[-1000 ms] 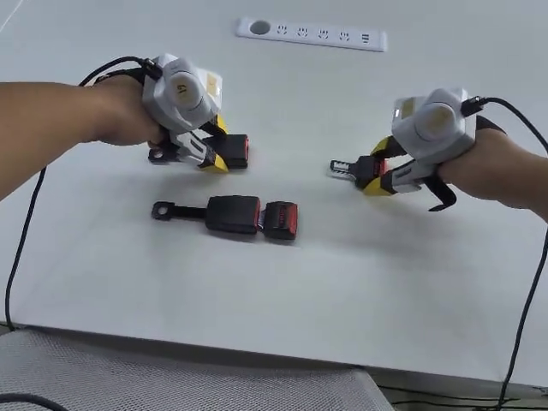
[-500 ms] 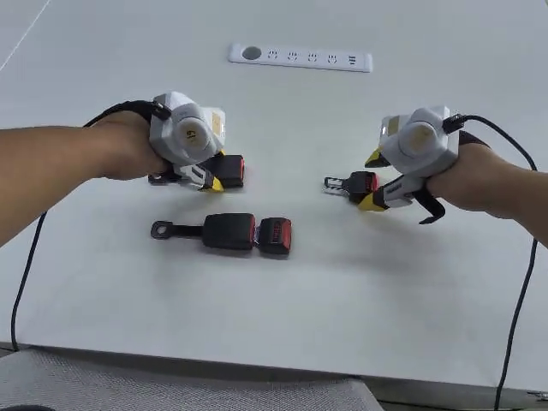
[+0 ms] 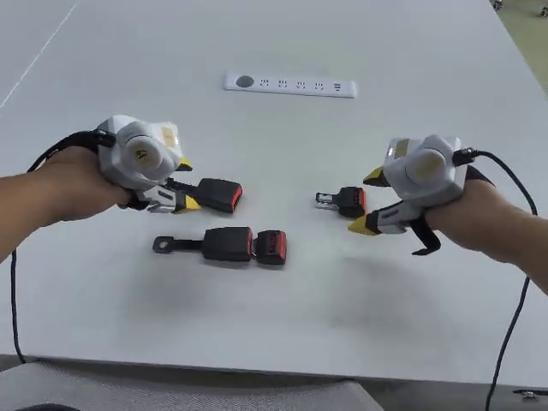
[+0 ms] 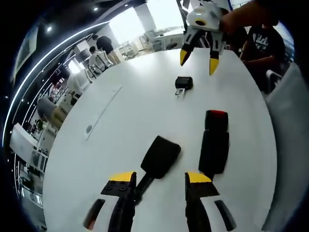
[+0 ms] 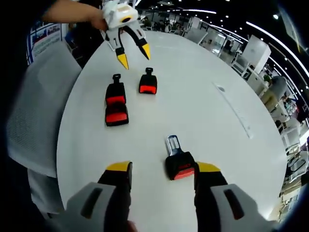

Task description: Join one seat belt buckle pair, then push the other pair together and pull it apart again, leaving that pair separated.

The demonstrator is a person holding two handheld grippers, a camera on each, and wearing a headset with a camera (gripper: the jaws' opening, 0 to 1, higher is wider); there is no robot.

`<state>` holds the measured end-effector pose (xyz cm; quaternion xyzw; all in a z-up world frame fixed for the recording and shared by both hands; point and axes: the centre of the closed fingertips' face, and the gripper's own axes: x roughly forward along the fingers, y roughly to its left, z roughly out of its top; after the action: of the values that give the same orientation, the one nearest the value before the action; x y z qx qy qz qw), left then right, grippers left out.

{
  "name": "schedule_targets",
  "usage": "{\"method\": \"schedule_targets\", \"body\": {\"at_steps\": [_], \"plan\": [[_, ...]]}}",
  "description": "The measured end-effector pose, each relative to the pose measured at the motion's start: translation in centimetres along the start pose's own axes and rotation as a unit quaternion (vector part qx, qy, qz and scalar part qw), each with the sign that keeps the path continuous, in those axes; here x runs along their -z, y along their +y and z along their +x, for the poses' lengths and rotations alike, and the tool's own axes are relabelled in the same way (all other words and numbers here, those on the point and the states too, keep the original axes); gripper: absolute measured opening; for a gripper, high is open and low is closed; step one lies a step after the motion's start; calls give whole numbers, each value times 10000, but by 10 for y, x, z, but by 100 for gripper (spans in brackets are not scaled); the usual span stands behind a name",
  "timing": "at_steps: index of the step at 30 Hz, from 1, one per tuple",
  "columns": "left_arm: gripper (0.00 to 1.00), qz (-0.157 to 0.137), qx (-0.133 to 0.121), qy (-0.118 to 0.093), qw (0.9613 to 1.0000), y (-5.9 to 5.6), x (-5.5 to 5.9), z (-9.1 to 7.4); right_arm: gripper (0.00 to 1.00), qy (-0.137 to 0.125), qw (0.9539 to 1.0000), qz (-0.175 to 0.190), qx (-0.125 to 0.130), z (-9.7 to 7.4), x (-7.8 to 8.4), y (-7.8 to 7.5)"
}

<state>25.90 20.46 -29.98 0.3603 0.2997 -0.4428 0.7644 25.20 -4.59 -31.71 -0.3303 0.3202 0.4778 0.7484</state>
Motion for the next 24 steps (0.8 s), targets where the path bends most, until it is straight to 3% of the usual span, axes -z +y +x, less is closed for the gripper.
{"method": "schedule_targets", "body": {"at_steps": [3, 6, 9, 13, 20, 24], "plan": [[45, -144, -86, -57, 9998, -11, 6, -17, 56, -85, 9999, 39, 87, -8, -3, 13], [47, -509, -184, -237, 9983, -19, 7, -32, 59, -163, 9997, 118, 135, -14, -4, 22], [51, -591, -271, -276, 9975, -28, 13, -46, 64, -225, 9993, 190, 236, -21, -5, 27], [62, -1061, -361, -433, 9928, -38, 22, -63, 70, -315, 9981, 408, 333, -30, -3, 30], [76, -1498, -615, -419, 9859, -41, 48, -89, 80, -429, 9944, 811, 529, -43, 8, 39], [83, -1683, -746, -475, 9818, -38, 58, -100, 91, -624, 9882, 1283, 559, -49, 11, 47]]}}
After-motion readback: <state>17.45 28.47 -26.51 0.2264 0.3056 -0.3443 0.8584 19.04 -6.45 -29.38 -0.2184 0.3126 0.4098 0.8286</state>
